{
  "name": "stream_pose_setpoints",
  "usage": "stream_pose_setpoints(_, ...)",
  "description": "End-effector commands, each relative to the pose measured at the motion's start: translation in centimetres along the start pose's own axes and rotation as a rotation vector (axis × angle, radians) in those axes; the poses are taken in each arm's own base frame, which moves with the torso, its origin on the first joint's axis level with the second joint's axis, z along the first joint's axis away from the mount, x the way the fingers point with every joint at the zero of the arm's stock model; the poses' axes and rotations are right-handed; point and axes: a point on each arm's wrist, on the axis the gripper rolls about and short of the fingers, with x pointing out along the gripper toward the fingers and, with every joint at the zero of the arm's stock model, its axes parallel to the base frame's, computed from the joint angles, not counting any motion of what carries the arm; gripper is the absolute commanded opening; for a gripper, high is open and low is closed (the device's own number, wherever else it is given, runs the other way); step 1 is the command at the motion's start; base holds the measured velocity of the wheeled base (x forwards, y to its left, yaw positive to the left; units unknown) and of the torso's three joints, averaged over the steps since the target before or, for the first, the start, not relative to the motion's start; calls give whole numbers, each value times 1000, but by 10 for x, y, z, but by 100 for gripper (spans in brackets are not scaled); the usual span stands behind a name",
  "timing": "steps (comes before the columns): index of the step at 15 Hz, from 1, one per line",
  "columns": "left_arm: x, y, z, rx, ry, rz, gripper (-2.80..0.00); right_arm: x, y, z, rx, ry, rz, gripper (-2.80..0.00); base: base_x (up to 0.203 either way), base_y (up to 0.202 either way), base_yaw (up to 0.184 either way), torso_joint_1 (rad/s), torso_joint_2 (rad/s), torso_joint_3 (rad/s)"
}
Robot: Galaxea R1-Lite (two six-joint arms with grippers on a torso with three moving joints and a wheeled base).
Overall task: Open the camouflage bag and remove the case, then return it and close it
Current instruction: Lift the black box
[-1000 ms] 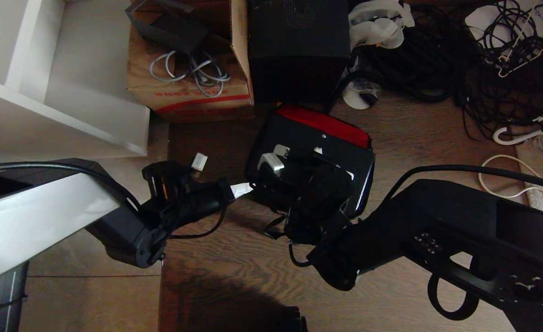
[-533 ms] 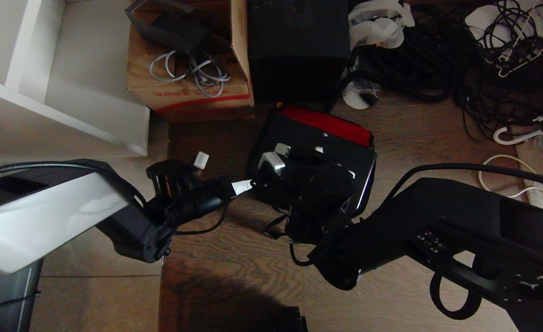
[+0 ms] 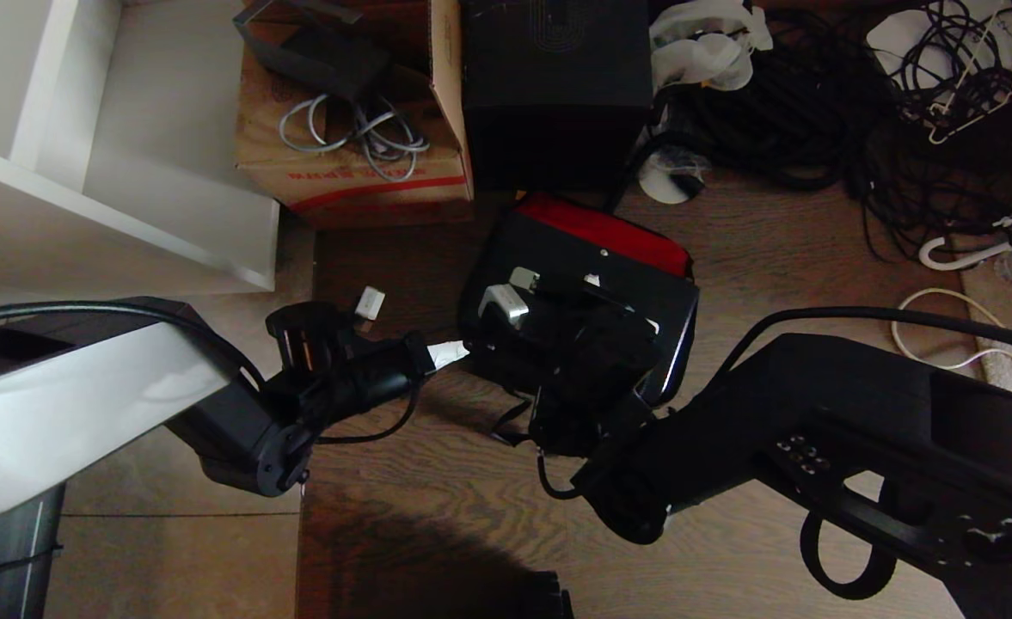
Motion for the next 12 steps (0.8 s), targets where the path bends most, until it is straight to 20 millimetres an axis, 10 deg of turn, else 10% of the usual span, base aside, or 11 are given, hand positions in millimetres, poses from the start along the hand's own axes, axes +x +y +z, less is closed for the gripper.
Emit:
stream_pose_setpoints(1, -2, -9, 3, 8, -5, -20, -280, 0, 2, -1, -8, 6, 0, -280, 0, 0, 0, 0, 0, 0)
stream_pose_setpoints(12, 5, -18, -11, -1, 40, -45, -280, -8, 2, 4, -4, -11, 8, -280, 0, 0, 0, 1, -3, 2)
